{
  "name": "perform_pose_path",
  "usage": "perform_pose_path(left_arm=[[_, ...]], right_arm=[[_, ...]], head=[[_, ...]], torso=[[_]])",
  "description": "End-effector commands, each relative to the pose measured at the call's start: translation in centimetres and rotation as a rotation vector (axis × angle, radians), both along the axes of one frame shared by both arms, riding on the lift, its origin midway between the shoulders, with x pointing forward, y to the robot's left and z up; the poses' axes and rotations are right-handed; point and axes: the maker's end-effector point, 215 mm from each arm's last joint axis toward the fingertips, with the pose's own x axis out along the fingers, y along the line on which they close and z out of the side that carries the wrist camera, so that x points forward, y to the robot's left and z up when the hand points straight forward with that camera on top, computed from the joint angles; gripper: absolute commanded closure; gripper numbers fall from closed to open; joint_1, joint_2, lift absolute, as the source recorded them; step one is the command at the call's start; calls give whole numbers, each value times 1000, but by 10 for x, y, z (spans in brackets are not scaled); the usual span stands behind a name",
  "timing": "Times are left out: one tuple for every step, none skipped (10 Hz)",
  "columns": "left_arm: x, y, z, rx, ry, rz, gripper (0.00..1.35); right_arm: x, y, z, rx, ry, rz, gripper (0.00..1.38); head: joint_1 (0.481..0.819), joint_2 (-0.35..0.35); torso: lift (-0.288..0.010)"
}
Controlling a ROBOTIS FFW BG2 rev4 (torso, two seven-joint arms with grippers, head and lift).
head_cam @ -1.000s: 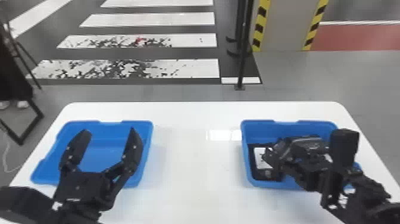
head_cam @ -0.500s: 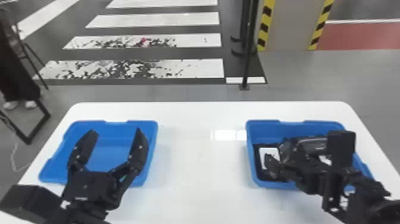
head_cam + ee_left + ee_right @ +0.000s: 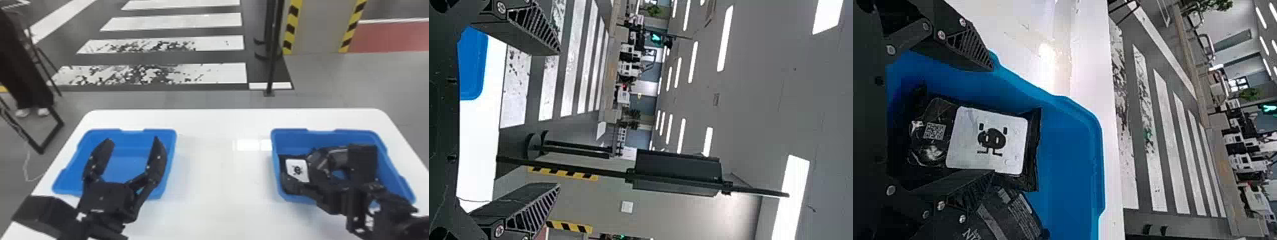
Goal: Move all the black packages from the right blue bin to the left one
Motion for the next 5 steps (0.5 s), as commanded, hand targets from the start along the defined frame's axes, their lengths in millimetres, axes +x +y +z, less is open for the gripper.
perform_pose_path(left_arm=[[0, 1, 1, -1, -3, 2, 101], [0, 0, 0, -2, -3, -1, 101], [0, 1, 0, -2, -3, 1, 101], [0, 1, 0, -2, -3, 1, 101], [0, 1, -2, -2, 0, 0, 101]], right_arm=[[-5, 0, -6, -5, 17, 2, 334], [-7, -1, -10, -9, 29, 0, 334], [-8, -3, -11, -11, 36, -3, 334], [-10, -4, -15, -17, 45, -3, 334], [-14, -8, -21, -29, 68, -12, 334]], head=[[695, 100], [695, 101], [695, 101], [695, 100], [695, 98]], torso=[[-132], [-132], [-132], [-132], [-132]])
